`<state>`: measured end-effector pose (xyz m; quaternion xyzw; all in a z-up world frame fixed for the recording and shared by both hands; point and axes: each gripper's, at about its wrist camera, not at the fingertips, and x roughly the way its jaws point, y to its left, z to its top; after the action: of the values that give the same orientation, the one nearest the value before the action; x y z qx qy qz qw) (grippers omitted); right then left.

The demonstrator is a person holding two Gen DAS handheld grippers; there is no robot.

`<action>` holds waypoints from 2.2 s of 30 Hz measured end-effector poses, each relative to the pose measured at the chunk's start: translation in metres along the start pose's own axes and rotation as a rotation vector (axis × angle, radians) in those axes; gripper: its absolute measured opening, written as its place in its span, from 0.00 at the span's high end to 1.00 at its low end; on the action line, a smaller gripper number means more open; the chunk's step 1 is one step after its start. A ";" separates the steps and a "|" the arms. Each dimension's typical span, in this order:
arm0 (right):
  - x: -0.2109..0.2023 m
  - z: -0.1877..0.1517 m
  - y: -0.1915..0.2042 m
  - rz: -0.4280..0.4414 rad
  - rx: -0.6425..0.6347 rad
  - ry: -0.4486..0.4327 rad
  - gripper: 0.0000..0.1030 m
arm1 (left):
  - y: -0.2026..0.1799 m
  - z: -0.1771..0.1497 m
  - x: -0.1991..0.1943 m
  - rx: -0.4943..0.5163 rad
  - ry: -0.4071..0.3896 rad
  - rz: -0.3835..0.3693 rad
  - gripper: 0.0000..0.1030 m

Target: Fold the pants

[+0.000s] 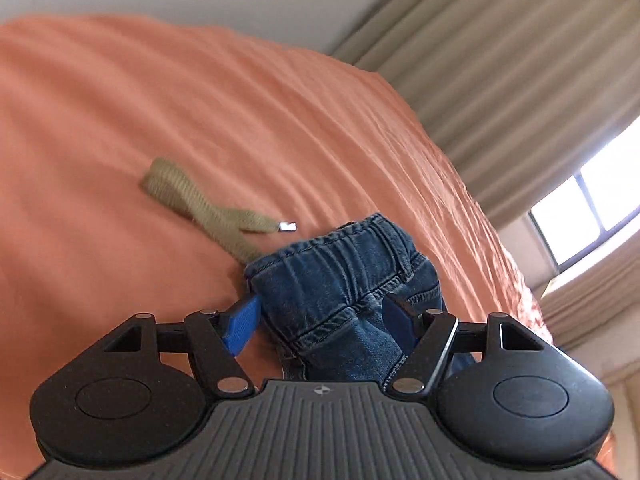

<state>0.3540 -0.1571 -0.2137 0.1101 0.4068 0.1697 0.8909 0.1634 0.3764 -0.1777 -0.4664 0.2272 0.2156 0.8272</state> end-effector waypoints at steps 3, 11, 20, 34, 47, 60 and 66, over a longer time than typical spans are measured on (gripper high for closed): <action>0.004 -0.006 -0.006 0.021 -0.015 -0.019 0.50 | 0.009 -0.001 0.026 -0.079 0.043 -0.022 0.24; 0.012 -0.001 -0.021 0.054 0.023 -0.028 0.50 | -0.011 0.023 0.051 -0.048 0.019 0.018 0.80; 0.014 0.002 -0.031 0.058 0.072 -0.023 0.57 | -0.069 0.017 0.047 0.329 -0.051 0.200 0.82; -0.006 0.019 -0.053 -0.012 0.160 -0.054 0.54 | -0.115 -0.015 0.039 0.648 -0.074 0.365 0.48; -0.098 0.060 -0.183 -0.360 0.013 -0.165 0.52 | -0.196 -0.073 0.014 0.830 -0.070 0.202 0.41; -0.107 0.079 -0.288 -0.503 -0.248 -0.121 0.56 | -0.281 -0.219 0.070 1.090 0.185 0.003 0.41; -0.082 0.101 -0.306 -0.417 -0.194 -0.066 1.00 | -0.289 -0.255 0.098 1.106 0.268 0.028 0.42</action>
<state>0.4460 -0.4763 -0.1942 -0.0570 0.3730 0.0167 0.9259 0.3622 0.0328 -0.1571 0.0159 0.4154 0.0145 0.9094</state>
